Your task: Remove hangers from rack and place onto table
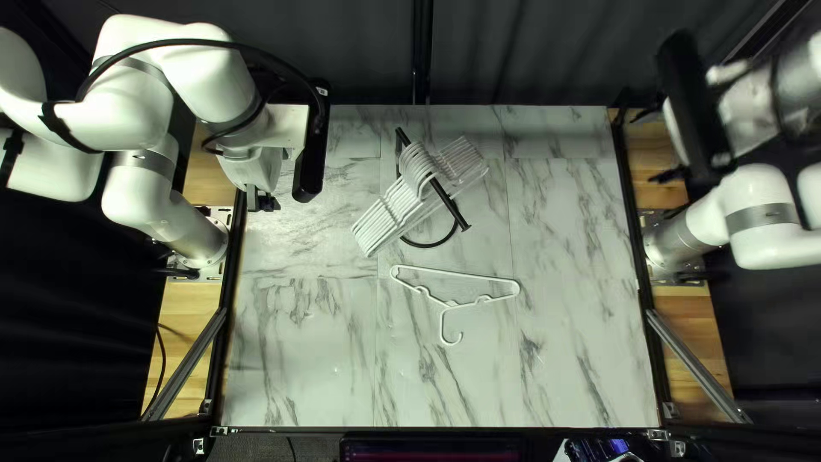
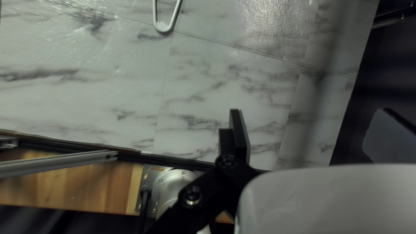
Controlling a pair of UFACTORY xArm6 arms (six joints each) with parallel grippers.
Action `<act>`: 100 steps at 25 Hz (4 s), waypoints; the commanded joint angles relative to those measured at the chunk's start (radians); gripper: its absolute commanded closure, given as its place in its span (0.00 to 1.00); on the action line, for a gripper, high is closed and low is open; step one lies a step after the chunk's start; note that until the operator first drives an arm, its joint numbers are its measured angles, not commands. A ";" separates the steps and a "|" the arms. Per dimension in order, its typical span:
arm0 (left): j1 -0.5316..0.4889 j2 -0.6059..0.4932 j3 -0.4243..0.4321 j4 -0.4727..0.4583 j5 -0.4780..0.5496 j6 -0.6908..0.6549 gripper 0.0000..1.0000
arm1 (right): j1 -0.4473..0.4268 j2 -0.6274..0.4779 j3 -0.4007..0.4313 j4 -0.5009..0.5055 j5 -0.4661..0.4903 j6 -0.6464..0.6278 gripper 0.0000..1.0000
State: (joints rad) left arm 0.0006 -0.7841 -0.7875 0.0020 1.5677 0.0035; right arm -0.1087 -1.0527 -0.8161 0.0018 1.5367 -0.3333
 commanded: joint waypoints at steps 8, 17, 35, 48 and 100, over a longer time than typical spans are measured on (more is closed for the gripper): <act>0.000 0.000 0.000 0.000 0.000 0.000 0.00 | 0.159 0.048 -0.014 -0.103 -0.018 0.183 0.00; 0.000 0.000 0.000 0.000 0.000 0.000 0.00 | 0.366 0.151 -0.064 -0.326 0.048 0.537 0.00; 0.000 0.000 0.000 0.000 0.000 0.000 0.00 | 0.381 0.157 -0.073 -0.338 0.067 0.563 0.00; 0.000 0.000 0.000 0.000 0.000 0.000 0.00 | 0.381 0.157 -0.073 -0.338 0.067 0.563 0.00; -0.565 0.622 -0.338 0.234 -0.031 -1.006 0.00 | 0.381 0.157 -0.073 -0.338 0.067 0.563 0.00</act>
State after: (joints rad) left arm -0.5648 -0.1625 -1.1256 0.2359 1.5366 -1.0025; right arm 0.2722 -0.8961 -0.8887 -0.3361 1.6036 0.2293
